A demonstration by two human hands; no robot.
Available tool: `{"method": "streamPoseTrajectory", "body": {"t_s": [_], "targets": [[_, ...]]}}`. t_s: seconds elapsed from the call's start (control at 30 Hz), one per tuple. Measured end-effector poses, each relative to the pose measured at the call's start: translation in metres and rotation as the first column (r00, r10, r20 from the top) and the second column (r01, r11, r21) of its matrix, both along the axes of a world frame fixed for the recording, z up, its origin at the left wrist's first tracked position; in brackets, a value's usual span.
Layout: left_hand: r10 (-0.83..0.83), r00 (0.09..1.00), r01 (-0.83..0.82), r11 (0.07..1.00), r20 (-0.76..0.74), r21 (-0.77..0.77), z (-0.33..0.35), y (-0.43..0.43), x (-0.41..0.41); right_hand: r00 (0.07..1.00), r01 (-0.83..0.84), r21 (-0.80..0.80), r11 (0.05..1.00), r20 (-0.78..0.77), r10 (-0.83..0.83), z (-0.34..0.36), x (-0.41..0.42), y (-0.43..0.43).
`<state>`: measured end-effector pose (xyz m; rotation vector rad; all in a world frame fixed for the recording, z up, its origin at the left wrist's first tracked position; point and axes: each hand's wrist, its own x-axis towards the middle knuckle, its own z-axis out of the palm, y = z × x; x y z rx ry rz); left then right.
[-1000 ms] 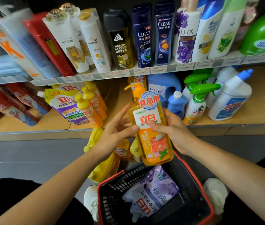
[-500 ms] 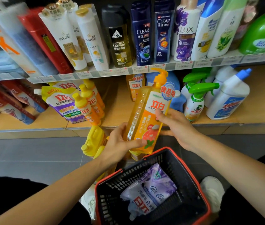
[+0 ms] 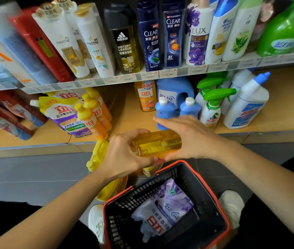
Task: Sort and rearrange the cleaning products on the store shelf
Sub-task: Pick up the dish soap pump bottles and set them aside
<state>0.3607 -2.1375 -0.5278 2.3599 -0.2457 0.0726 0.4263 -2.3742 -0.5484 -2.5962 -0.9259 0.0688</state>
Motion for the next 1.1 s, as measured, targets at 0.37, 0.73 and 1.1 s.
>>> {"method": "streamPoseTrajectory", "body": {"t_s": [0.37,0.73,1.1], "targets": [[-0.143,0.98,0.127,0.984,0.136,0.122,0.003,-0.006,-0.008,0.964,-0.108,0.071,0.992,-0.238,0.122,-0.013,-0.004,0.004],[-0.085,0.993,0.057,0.952,-0.08,-0.3,0.002,-0.003,0.004,0.963,0.011,0.292,0.956,-0.26,0.068,-0.02,-0.012,0.004],[-0.202,0.979,0.191,0.922,0.002,-0.338,0.001,0.011,0.006,0.929,0.102,0.51,0.854,-0.355,0.102,-0.023,-0.011,0.009]]}}
